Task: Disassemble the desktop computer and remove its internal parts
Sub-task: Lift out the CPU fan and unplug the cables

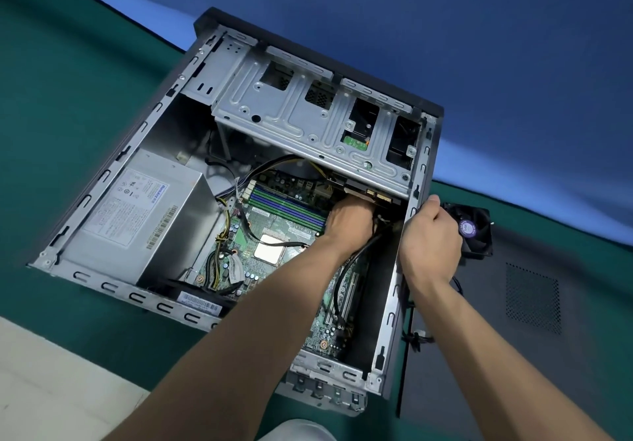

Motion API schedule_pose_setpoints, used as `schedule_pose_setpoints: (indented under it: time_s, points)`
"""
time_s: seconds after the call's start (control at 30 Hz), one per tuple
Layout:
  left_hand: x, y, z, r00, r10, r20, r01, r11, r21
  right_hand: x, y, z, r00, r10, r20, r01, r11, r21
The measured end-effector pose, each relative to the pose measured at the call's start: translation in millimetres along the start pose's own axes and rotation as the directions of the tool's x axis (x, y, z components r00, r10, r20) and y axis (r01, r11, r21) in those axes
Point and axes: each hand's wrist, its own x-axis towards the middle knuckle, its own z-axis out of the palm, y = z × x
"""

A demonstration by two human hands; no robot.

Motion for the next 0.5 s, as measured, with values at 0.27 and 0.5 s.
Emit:
schedule_pose_setpoints:
  time_s: [0.27,0.5]
  points:
    - [1.7,-0.6,-1.3,0.998,0.027,0.059,-0.030,0.999,0.040,0.8,0.1,0.3,1.000,-0.008,0.000,0.008,1.000,-0.005]
    - [1.9,-1.0,1.6,0.999,0.040,0.026,-0.042,0.997,0.065,0.7,0.2,0.4,1.000,-0.006,0.000,0.006,1.000,0.001]
